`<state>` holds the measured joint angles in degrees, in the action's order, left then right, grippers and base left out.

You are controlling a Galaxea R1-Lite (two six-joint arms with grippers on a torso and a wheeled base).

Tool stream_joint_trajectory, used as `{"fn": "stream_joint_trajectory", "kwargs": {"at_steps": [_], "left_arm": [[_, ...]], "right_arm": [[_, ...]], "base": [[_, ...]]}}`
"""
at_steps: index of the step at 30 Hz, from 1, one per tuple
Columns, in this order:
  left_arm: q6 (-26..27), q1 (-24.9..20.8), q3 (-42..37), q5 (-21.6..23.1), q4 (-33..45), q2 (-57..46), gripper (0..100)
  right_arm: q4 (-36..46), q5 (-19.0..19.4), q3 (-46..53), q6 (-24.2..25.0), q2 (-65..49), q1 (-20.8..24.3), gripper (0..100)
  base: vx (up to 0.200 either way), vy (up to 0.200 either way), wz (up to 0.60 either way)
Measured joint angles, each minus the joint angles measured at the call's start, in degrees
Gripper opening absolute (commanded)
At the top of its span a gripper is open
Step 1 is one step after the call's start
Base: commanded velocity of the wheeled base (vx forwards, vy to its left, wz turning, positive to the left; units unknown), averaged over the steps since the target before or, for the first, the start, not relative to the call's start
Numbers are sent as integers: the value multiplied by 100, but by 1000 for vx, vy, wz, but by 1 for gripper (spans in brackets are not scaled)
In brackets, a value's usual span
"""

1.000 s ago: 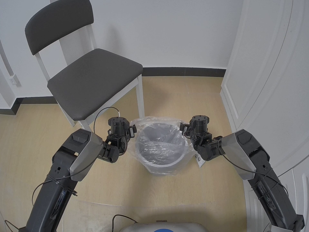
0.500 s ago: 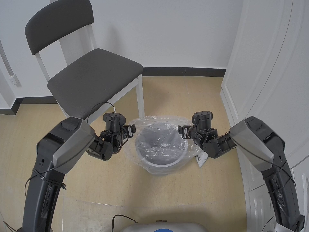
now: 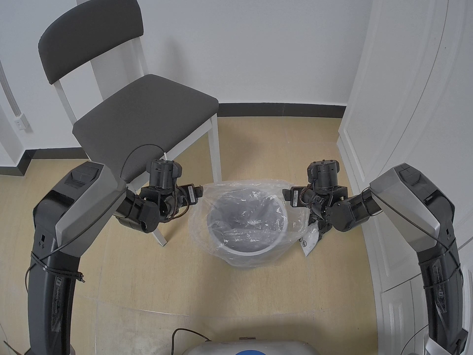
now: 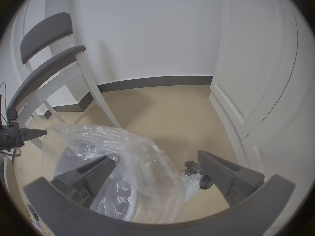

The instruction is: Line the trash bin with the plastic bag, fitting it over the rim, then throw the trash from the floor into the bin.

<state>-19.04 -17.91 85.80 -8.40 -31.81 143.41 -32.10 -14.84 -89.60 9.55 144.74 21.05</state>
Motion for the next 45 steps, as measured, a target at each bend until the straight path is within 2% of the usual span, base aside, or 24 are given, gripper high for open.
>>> {"fn": "stream_joint_trajectory", "kwargs": {"at_steps": [22,29,39,45], "left_arm": [[-4,-13,524,116,307,304,100],[-9,41,1142,116,773,616,100],[-99,165,2630,-52,1542,1353,100],[-134,182,2839,-137,1602,1723,100]], "right_arm": [[22,-10,-750,-13,438,-132,100],[101,-11,-1158,-77,680,-201,100],[352,-7,-2302,-134,1378,-361,100],[321,-2,-2467,-129,1797,-408,100]], "base": [[0,0,0],[0,0,0],[0,0,0],[0,0,0]]}}
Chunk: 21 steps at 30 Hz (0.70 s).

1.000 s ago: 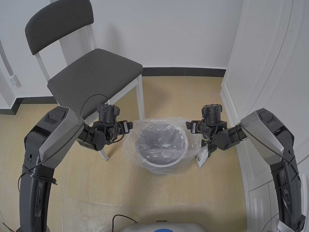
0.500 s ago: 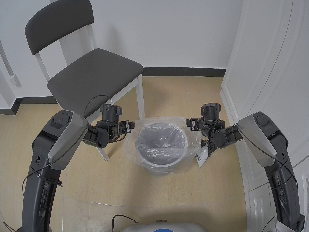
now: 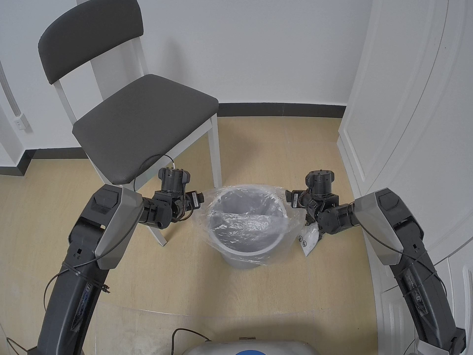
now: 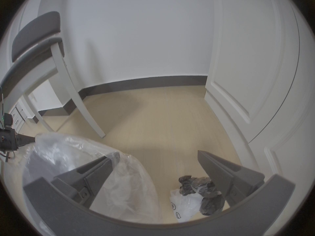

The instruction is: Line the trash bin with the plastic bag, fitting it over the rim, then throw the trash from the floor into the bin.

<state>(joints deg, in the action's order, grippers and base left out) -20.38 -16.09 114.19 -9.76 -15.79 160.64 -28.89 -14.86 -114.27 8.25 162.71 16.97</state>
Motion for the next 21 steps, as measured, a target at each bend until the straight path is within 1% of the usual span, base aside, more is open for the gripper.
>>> {"fn": "stream_joint_trajectory", "kwargs": {"at_steps": [9,15,21], "left_arm": [[-11,-37,26,-249,51,321,100],[-252,-39,-232,-260,51,297,100],[-305,-24,-567,-261,33,52,100]], "right_arm": [[-20,-18,-30,26,306,-40,100],[-85,-95,-33,44,341,-49,100],[-195,-180,55,41,107,-68,100]], "base": [[0,0,0],[0,0,0],[0,0,0]]}}
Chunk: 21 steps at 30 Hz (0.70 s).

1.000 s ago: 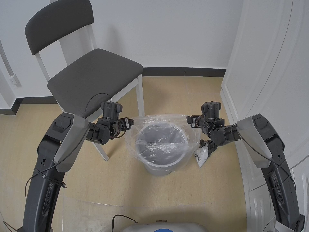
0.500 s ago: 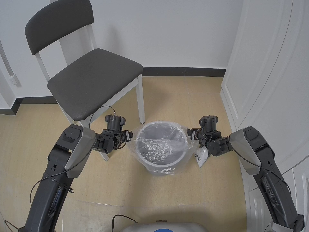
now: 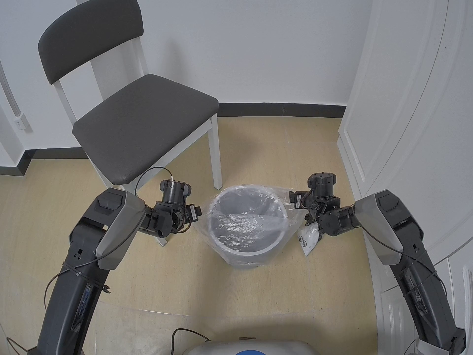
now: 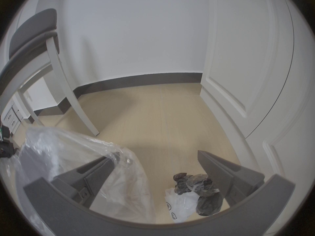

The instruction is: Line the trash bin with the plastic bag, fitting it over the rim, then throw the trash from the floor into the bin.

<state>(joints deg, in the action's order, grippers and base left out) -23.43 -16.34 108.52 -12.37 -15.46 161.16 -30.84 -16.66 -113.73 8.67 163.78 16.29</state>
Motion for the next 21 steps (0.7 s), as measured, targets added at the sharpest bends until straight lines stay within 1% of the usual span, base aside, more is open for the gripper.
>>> {"fn": "stream_joint_trajectory", "kwargs": {"at_steps": [4,9,16,21], "left_arm": [[-13,-2,-386,0,-50,-243,100],[-79,-23,-994,4,-268,-600,100],[-126,-139,-2178,34,-964,-1096,100],[-123,-282,-2915,50,-1613,-1349,100]], "right_arm": [[-13,-5,286,4,-280,-13,100],[-134,-9,1039,26,-741,-20,100],[-556,-5,2431,24,-1362,63,100],[-1143,5,3241,11,-1651,155,100]], "base": [[0,0,0],[0,0,0],[0,0,0],[0,0,0]]}}
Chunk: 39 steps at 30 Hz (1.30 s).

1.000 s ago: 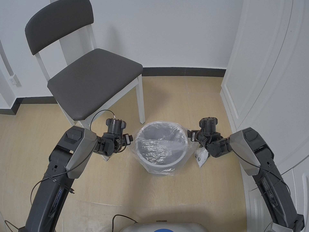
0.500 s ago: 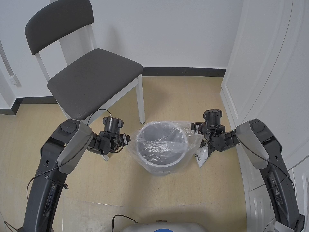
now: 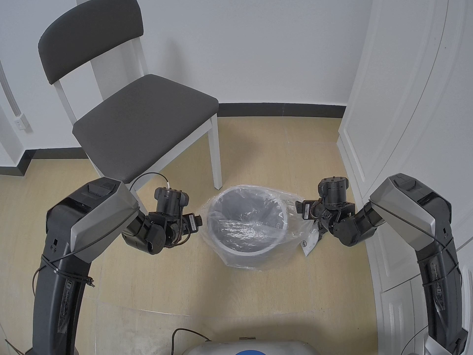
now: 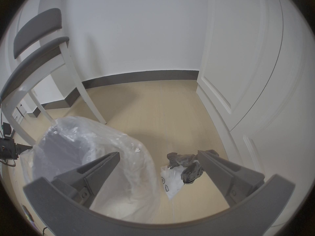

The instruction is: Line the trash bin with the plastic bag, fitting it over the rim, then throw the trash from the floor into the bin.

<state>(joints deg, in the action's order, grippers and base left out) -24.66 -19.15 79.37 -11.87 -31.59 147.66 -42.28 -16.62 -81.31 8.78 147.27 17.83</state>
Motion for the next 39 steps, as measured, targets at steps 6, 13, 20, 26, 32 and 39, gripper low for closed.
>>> {"fn": "stream_joint_trajectory", "kwargs": {"at_steps": [6,13,20,26,32,39], "left_arm": [[0,-99,-319,11,-115,-117,100],[-2,-149,-534,60,-222,-152,100],[17,-160,-532,195,-277,-10,100],[28,-122,-254,485,202,145,100],[66,-59,317,547,961,250,100],[255,52,1368,550,2100,462,100]], "right_arm": [[-107,1,378,2,-91,27,100],[-510,26,1023,17,-37,52,100],[-1035,102,1447,-66,176,74,100],[-751,201,1428,-163,261,68,100],[224,234,905,-233,293,-1,100],[1315,247,-35,-251,400,-89,100]], "base": [[0,0,0],[0,0,0],[0,0,0],[0,0,0],[0,0,0],[0,0,0]]}}
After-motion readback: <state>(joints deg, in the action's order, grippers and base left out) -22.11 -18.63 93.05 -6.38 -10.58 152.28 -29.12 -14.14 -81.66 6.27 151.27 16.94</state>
